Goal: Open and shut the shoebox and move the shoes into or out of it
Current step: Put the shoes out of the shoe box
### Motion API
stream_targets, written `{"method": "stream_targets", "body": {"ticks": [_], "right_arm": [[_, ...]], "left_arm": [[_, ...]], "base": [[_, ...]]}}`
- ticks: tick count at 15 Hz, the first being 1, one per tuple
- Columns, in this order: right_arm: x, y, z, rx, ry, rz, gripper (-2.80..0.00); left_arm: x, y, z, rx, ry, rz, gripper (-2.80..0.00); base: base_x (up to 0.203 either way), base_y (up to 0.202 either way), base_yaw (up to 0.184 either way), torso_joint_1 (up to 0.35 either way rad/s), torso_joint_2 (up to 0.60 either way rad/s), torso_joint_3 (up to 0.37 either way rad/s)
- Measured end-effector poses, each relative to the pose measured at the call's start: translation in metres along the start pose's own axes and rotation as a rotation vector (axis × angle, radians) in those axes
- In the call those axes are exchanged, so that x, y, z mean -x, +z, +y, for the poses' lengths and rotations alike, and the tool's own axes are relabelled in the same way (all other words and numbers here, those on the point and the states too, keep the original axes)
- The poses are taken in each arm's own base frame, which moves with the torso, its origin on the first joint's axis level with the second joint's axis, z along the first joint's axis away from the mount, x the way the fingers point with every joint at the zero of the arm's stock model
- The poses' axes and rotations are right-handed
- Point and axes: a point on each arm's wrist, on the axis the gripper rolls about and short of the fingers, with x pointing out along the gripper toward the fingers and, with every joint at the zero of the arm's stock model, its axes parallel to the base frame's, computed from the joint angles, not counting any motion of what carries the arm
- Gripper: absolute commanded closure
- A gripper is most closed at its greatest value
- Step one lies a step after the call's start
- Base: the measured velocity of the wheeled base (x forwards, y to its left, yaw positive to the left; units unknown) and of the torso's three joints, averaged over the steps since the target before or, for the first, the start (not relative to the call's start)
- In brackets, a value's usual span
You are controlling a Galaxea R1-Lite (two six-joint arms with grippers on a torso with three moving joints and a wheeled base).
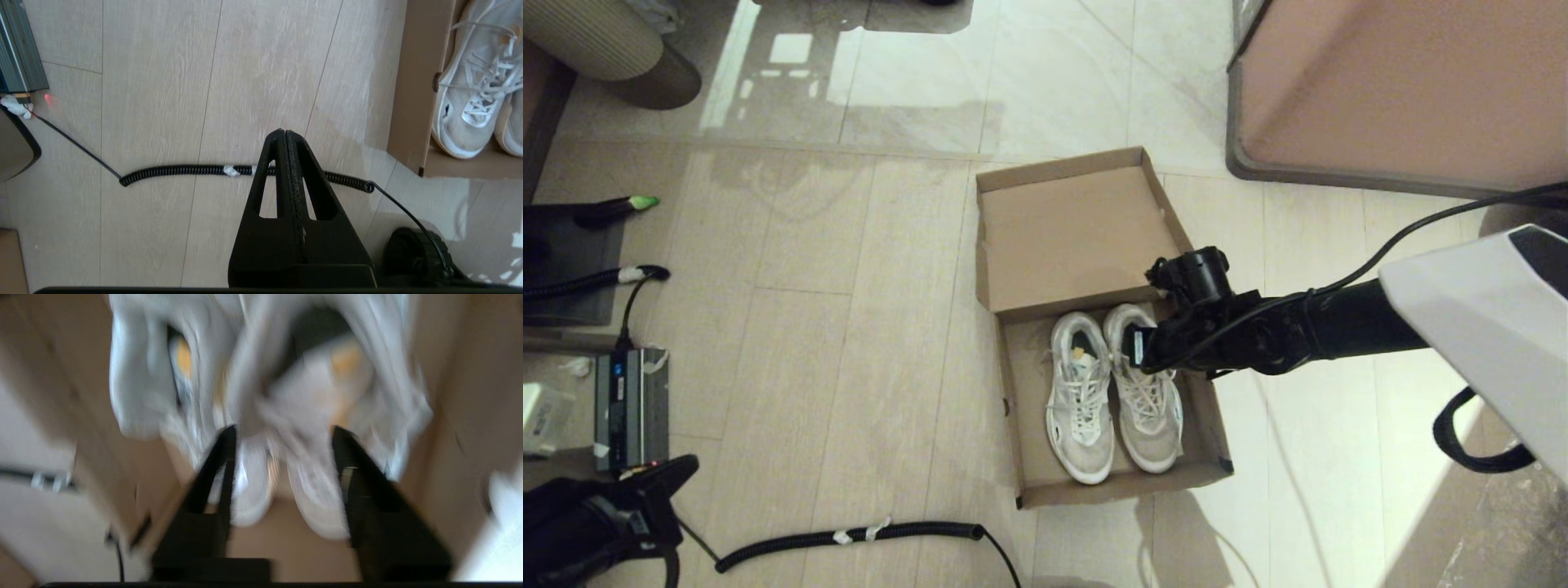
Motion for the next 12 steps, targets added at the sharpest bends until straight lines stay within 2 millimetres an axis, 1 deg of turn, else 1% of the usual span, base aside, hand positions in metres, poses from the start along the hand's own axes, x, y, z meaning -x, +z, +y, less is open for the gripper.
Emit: {"method": "stream_targets", "body": {"ticks": [2,6,9,12], "right_arm": [[-0.017,0.003,0.014,0.01,0.012,-0.034,-2.8],[-0.04,0.008,0.042,0.047,0.027,-0.101,-2.8],[-0.062,-0.005,0.047,0.103,-0.019,-0.079,-2.8],[-0.082,-0.017,0.044,0.109,-0.053,-0.065,-2.8]], "left_arm": [[0.003,0.003,0.0,-0.001,0.0,-0.014,0.0],[0.006,0.005,0.0,-0.001,0.0,-0.031,0.0],[0.009,0.004,0.0,0.001,0.003,-0.041,0.0],[0.011,0.003,0.0,0.002,0.002,-0.038,0.0]], "base": [[0.0,0.0,0.0,0.0,0.0,0.0],[0.0,0.0,0.0,0.0,0.0,0.0],[0.0,0.0,0.0,0.0,0.0,0.0],[0.0,0.0,0.0,0.0,0.0,0.0]]}}
